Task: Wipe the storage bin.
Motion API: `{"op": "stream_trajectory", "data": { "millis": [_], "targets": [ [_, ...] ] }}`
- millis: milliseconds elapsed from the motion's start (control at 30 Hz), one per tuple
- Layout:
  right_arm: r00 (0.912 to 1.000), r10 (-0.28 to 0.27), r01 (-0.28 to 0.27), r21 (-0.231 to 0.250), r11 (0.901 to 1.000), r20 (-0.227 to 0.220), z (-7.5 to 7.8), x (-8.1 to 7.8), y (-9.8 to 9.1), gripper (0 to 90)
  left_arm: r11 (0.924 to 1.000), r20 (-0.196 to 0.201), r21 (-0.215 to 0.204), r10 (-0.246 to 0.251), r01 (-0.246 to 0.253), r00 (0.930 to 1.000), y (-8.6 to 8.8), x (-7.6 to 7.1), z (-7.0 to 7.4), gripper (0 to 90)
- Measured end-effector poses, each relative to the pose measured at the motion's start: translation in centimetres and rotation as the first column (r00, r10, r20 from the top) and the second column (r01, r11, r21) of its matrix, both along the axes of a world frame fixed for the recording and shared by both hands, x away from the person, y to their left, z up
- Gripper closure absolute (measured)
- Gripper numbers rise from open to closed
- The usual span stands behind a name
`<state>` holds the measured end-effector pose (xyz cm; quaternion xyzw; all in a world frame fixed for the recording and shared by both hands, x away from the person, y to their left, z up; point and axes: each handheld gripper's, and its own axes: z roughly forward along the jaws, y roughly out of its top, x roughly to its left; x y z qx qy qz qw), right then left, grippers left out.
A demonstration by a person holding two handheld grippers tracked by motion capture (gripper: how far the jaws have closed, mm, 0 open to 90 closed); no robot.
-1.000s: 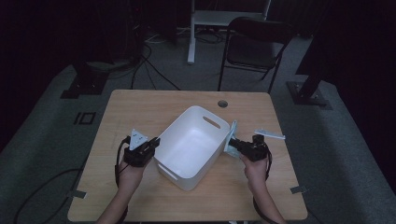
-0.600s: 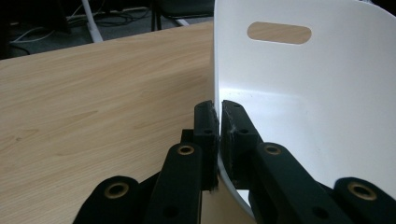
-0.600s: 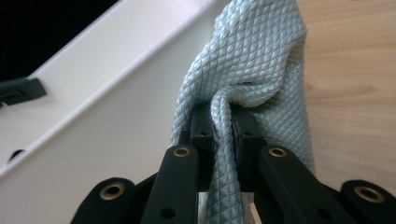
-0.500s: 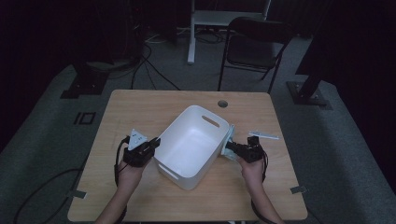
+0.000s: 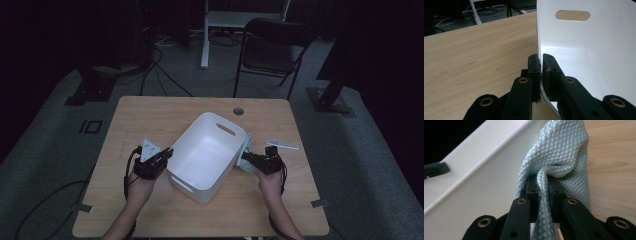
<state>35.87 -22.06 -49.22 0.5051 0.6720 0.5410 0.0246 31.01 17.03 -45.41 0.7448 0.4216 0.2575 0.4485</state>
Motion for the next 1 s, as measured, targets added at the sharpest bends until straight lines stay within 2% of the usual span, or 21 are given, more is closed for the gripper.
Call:
{"op": "stream_trajectory", "data": {
  "millis": [133,233,433,567,667,767,867,933,1000],
  "targets": [
    [0.9989,0.003,-0.004,0.027,0.9996,0.047,1.4,-0.6,-0.1,82.3,1.0,-0.002,0.004,-0.007,0.007,1.0,0.0,0.0,0.0,85.5],
    [0.9981,0.0,0.0,0.012,0.9999,0.062,1.4,-0.7,0.1,82.3,0.9999,-0.007,-0.006,-0.011,0.011,0.9999,0.0,0.1,0.0,85.5],
    [0.9998,-0.002,0.002,0.008,1.0,0.022,0.6,-0.6,0.3,82.4,1.0,-0.002,0.0,0.002,-0.002,1.0,-0.1,0.0,0.0,85.3],
    [0.9983,0.014,-0.015,0.018,0.9997,0.056,1.7,-1.2,0.5,82.4,0.9999,-0.001,0.014,0.003,-0.003,1.0,-0.2,0.0,0.1,85.5],
    [0.9971,0.012,-0.011,-0.004,0.9999,0.075,1.9,-1.4,0.8,82.4,0.9999,-0.001,0.013,0.0,0.0,1.0,-0.1,0.0,0.1,85.6],
    [0.9986,0.014,-0.013,-0.01,0.9999,0.05,1.2,-1.2,0.9,82.5,1.0,-0.002,0.007,0.002,-0.002,1.0,-0.1,0.0,0.0,85.3],
    [0.9993,0.019,-0.019,0.005,0.9998,0.031,1.0,-1.1,0.9,82.4,0.9999,0.0,0.009,0.012,-0.012,0.9999,-0.2,-0.1,0.0,85.3],
    [0.9982,0.032,-0.033,0.021,0.9992,0.052,1.4,-1.3,0.9,82.4,0.9993,0.008,0.032,0.017,-0.017,0.9998,-0.4,-0.2,0.1,85.4],
    [0.9967,0.035,-0.037,0.018,0.9992,0.073,1.9,-1.6,0.9,82.4,0.9996,0.004,0.026,0.008,-0.008,1.0,-0.4,-0.2,0.1,85.4]
  ]
}}
